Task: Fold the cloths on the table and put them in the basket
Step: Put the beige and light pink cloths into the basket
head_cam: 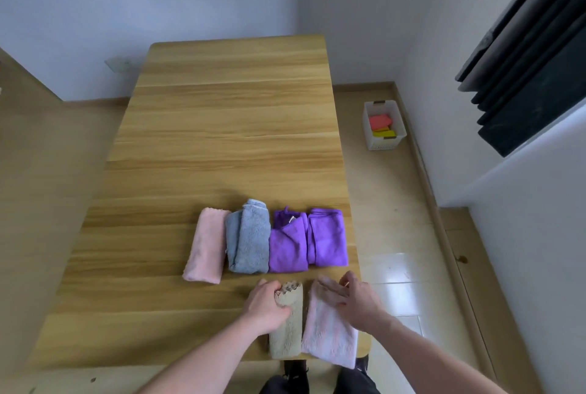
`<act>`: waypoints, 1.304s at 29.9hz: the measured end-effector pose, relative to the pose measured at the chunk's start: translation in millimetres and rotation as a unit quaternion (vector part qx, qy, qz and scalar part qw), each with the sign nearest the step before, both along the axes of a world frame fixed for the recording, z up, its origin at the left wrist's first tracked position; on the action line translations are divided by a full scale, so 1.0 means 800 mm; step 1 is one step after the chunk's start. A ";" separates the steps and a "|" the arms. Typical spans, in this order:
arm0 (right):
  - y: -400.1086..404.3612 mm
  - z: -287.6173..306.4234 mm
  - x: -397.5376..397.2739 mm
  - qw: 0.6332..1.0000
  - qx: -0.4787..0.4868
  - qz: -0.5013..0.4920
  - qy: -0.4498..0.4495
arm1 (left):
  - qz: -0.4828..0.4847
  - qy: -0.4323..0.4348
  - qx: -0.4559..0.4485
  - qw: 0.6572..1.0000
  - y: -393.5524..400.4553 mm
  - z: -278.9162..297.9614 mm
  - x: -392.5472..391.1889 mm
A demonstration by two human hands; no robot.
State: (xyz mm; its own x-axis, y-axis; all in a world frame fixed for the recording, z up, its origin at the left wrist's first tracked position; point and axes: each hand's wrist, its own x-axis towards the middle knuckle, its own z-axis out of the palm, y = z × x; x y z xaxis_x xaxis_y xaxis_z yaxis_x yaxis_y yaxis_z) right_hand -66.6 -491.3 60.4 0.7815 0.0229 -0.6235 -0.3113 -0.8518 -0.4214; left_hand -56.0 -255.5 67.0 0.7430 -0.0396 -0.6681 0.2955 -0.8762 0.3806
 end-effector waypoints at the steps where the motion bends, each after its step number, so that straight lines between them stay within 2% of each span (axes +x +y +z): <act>1: -0.002 0.010 -0.002 1.000 0.020 -0.007 -0.010 | 0.004 -0.004 -0.025 1.000 0.004 0.005 -0.003; 6: -0.013 0.076 -0.014 0.992 0.104 -0.027 -0.063 | 0.030 -0.029 -0.126 0.991 0.018 0.054 -0.017; 12: -0.028 0.150 -0.021 0.984 0.102 -0.051 -0.138 | 0.019 -0.108 -0.199 0.974 0.018 0.122 -0.015; 19: -0.060 0.229 -0.006 0.961 0.092 -0.072 -0.251 | -0.100 -0.163 -0.166 0.967 -0.010 0.202 0.037; 23: -0.082 0.262 0.006 0.952 0.067 -0.070 -0.289 | -0.137 -0.206 -0.133 0.960 -0.034 0.235 0.068; 32: -0.156 0.309 0.025 0.936 0.071 -0.068 -0.337 | -0.131 -0.264 -0.147 0.944 -0.106 0.299 0.095; 39: -0.298 0.312 0.047 0.940 0.054 -0.062 -0.331 | -0.079 -0.268 -0.164 0.946 -0.231 0.304 0.116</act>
State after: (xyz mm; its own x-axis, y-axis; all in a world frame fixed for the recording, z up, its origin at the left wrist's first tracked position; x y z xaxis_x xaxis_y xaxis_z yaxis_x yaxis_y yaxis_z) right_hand -29.2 -730.0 310.0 0.9982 -0.0596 0.0021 -0.0445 -0.7678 -0.6392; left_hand 36.5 -440.2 310.2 0.9392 -0.3184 -0.1286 -0.1425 -0.7022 0.6976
